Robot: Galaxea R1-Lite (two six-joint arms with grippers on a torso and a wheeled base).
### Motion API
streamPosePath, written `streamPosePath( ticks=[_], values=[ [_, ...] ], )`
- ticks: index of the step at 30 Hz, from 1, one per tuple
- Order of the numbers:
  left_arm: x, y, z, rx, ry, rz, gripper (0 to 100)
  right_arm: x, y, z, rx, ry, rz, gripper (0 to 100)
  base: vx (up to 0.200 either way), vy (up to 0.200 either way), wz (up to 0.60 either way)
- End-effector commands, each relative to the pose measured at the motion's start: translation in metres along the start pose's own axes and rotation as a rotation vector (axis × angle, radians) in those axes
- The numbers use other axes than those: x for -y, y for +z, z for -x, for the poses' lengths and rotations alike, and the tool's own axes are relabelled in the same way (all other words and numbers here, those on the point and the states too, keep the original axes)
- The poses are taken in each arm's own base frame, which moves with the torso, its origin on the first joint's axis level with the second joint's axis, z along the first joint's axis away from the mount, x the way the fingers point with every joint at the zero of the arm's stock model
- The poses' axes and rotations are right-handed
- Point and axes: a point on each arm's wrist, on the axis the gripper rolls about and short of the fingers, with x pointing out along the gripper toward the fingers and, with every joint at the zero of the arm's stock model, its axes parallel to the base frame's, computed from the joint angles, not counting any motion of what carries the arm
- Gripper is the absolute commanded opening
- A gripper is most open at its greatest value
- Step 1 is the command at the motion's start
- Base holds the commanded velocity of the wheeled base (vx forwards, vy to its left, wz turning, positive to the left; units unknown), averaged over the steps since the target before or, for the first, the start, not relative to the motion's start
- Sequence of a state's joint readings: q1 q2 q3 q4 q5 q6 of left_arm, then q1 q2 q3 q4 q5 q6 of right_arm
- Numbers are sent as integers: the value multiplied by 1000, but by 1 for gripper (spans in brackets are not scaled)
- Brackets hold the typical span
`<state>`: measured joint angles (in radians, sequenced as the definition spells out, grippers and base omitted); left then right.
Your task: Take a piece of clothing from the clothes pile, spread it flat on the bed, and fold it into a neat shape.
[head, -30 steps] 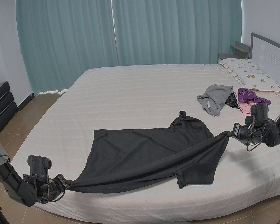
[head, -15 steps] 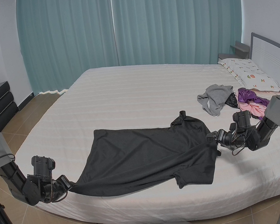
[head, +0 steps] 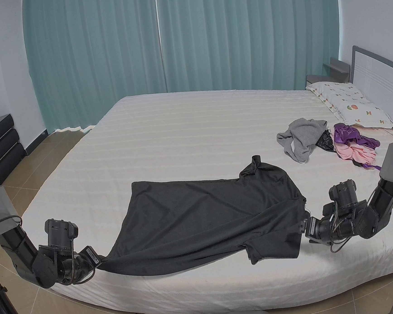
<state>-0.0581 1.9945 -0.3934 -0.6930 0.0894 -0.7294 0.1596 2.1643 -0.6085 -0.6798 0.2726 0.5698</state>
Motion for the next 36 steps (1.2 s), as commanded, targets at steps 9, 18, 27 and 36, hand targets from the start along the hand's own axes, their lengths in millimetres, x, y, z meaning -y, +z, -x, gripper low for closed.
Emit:
streamPosePath(
  ticks=[9, 18, 27, 36],
  values=[
    [-1, -1, 1, 1, 1, 1, 0, -8, -30, -7, -99, 2, 28, 100, 0, 0, 0],
    [0, -2, 2, -3, -1, -4, 0, -18, -28, -21, -93, 23, 55, 0, 0, 0, 0],
    [0, -2, 2, -3, -2, -6, 0, -13, -27, -6, -65, -11, 41, 0, 0, 0, 0],
    [1, -1, 6, 7, -9, -6, 0, 2, -26, 50, -17, 19, 1, 0, 0, 0, 0]
  ],
)
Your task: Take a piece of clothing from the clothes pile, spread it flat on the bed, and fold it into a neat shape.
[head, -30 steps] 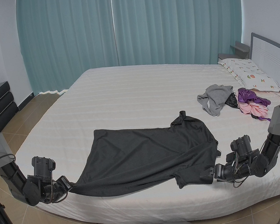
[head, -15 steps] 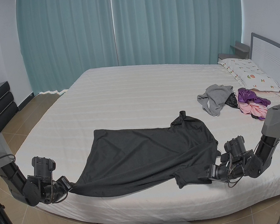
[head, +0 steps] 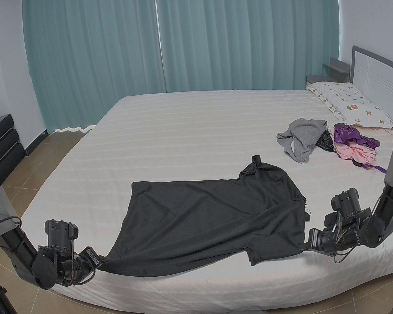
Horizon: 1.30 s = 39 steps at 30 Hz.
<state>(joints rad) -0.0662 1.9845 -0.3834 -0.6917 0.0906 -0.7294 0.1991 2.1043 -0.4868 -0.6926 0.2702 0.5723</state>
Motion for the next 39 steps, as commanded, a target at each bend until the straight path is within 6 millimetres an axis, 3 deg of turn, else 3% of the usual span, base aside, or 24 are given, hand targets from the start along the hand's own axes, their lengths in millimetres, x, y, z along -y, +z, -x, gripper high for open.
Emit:
streamPosePath(
  ticks=[1, 7, 16, 22, 25, 26, 30, 37, 39],
  values=[
    [1, 1, 4, 10, -9, 1, 0, 5, -1, 34, 41, 33, -13, 0, 0, 0, 0],
    [0, 2, 11, 21, -15, 0, 0, 14, -18, 69, 3, 33, 30, 0, 0, 0, 0],
    [2, -7, 16, 2, -19, -35, 0, 21, -25, 105, -62, 32, 57, 0, 0, 0, 0],
    [3, -12, 17, -13, -20, -51, 0, 28, -30, 99, -137, 1, 95, 0, 0, 0, 0],
    [3, -13, 17, -15, -20, -52, 0, 39, -35, 82, -222, -30, 114, 0, 0, 0, 0],
    [3, -13, 17, -15, -20, -52, 0, 40, -36, 80, -233, -32, 117, 100, 0, 0, 0],
    [2, -14, 16, -21, -15, -55, 0, 46, -36, 66, -277, -41, 132, 100, 0, 0, 0],
    [2, -15, 15, -25, -11, -55, 0, 49, -11, 51, -182, -23, 141, 100, 0, 0, 0],
    [2, -15, 15, -24, -12, -55, 0, 52, -4, 39, -161, -19, 147, 100, 0, 0, 0]
  ],
)
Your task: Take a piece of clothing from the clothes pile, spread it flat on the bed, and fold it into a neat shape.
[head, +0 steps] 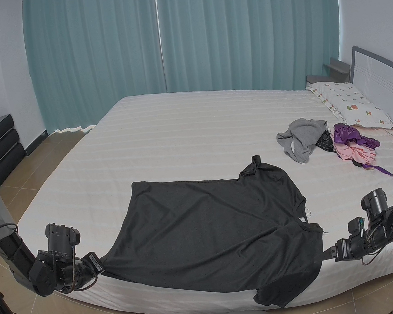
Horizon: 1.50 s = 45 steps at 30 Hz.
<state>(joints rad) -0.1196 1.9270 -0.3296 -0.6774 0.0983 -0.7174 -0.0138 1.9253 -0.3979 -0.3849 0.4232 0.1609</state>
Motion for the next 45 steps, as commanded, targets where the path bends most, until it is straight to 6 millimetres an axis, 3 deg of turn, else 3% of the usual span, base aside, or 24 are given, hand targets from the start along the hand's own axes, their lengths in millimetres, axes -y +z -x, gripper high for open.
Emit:
streamPosePath(
  ticks=[1, 11, 19, 20, 31, 45],
  values=[
    [0, 0, -1, -2, 1, 0, 0, 11, 9, -21, -13, -6, -17, 100, 0, 0, 0],
    [0, -1, -1, -4, 3, -2, 0, 22, 23, -52, 57, -29, -27, 100, 0, 0, 0],
    [-1, -1, -2, -6, 3, -1, 0, 23, 27, -61, 80, -24, -47, 100, 0, 0, 0],
    [-1, -1, -2, -6, 3, -1, 0, 23, 27, -61, 81, -26, -47, 0, 0, 0, 0],
    [-4, -4, -3, -24, 18, -9, 0, 23, 19, -43, 101, -90, -55, 0, 0, 0, 0],
    [-14, -16, -5, -83, 68, -89, 0, 37, -13, -19, 55, -135, -20, 0, 0, 0, 0]
  ],
)
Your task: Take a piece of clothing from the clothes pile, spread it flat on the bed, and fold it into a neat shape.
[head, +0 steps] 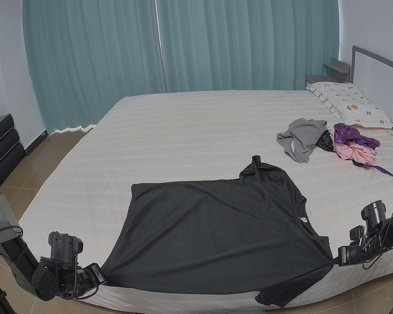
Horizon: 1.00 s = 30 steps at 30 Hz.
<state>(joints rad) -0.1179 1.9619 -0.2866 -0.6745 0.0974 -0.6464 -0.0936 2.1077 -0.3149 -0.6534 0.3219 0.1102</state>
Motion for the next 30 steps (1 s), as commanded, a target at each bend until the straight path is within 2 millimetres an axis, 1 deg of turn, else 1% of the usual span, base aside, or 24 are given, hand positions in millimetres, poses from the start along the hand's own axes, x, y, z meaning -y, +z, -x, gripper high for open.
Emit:
streamPosePath(
  ticks=[1, 4, 7, 12, 13, 14, 17, 19, 20, 23, 24, 25, 26, 27, 28, 30],
  values=[
    [-4, -5, -1, -30, 23, -18, 0, 2, -2, 6, 14, -5, -4, 0, 0, 0, 0],
    [-5, -7, 0, -45, 31, -30, 0, 5, 1, 9, 32, -11, -11, 0, 0, 0, 0],
    [-5, -8, -1, -50, 31, -32, 0, 4, 1, 10, 33, -10, -7, 0, 0, 0, 0],
    [-3, -17, -3, -89, 35, -59, 0, 4, 2, 9, 29, -10, 10, 0, 0, 0, 0],
    [-2, -18, -4, -96, 36, -65, 100, 4, 2, 8, 28, -11, 9, 0, 0, 0, 0],
    [-2, -19, -6, -98, 35, -68, 100, 5, 4, 8, 31, -10, 8, 100, 0, 0, 0],
    [0, -18, -7, -93, 31, -64, 100, 3, 8, 10, 52, 1, 10, 100, 0, 0, 0],
    [2, -15, -7, -81, 22, -56, 100, -1, 16, 14, 95, 12, 16, 100, 0, 0, 0],
    [3, -11, -6, -67, 12, -44, 100, -6, 24, 18, 133, 24, 13, 100, 0, 0, 0],
    [8, -3, -3, -28, -14, -11, 100, -20, 41, 21, 190, 66, -35, 100, 0, 0, 0],
    [10, 0, -1, -11, -27, 2, 100, -27, 48, 20, 209, 87, -70, 100, 0, 0, 0],
    [11, 1, 0, -8, -30, 4, 100, -28, 49, 20, 211, 92, -80, 100, 0, 0, 0],
    [12, 5, 1, 11, -42, 16, 100, -37, 56, 17, 219, 119, -120, 100, 0, 0, 0],
    [13, 7, 2, 23, -49, 22, 100, -42, 59, 15, 221, 135, -141, 100, 0, 0, 0],
    [12, 7, 2, 26, -50, 23, 100, -42, 59, 14, 221, 135, -146, 100, 0, 0, 0],
    [13, 10, 2, 53, -67, 31, 100, -48, 62, 6, 205, 155, -203, 100, 0, 0, 0]
  ],
)
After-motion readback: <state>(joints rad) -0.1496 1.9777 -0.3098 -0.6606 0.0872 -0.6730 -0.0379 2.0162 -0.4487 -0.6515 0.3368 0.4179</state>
